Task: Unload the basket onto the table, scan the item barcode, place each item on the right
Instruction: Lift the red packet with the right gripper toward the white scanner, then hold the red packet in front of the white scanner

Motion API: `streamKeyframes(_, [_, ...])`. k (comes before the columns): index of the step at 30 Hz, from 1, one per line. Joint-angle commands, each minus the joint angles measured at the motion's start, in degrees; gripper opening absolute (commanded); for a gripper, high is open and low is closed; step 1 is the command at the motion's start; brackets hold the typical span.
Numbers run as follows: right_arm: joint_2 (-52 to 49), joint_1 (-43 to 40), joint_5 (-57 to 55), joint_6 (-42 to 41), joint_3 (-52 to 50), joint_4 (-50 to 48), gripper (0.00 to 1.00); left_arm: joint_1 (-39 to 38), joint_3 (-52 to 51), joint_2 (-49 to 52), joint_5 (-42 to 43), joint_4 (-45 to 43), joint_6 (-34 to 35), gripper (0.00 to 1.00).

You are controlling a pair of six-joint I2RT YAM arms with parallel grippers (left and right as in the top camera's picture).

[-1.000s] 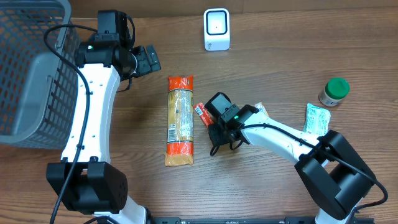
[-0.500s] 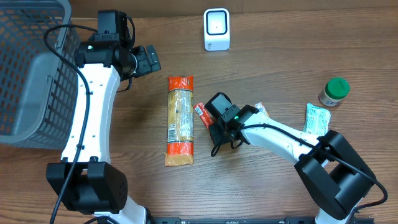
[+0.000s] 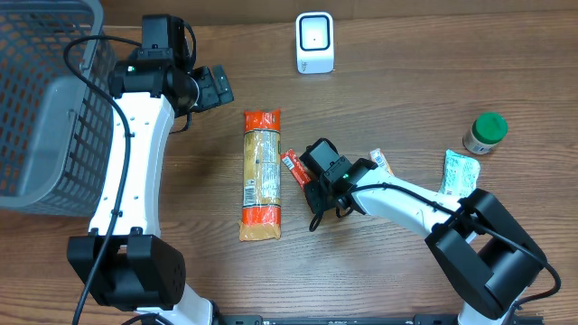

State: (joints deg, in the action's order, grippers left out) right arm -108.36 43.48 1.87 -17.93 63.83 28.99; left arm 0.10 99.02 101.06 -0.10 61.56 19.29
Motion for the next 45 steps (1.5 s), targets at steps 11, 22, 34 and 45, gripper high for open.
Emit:
streamKeyframes(11, [2.5, -0.1, -16.4, 2.2, 0.7, 4.2, 0.04, -0.1, 0.2, 0.5, -0.5, -0.1, -0.7, 1.0])
streamKeyframes(22, [13.0, 0.2, -16.4, 1.7, 1.9, 5.0, 0.04, -0.1, 0.2, 0.5, -0.5, -0.1, -0.7, 0.99])
streamKeyframes(34, [17.0, -3.8, -16.4, 7.9, 13.7, 16.0, 0.03, -0.1, 0.2, 0.5, -0.5, -0.1, -0.7, 1.0])
streamKeyframes(45, [12.6, -6.4, -15.3, 18.0, 32.9, 27.6, 0.03, -0.1, 0.2, 0.5, -0.5, -0.1, -0.7, 1.0])
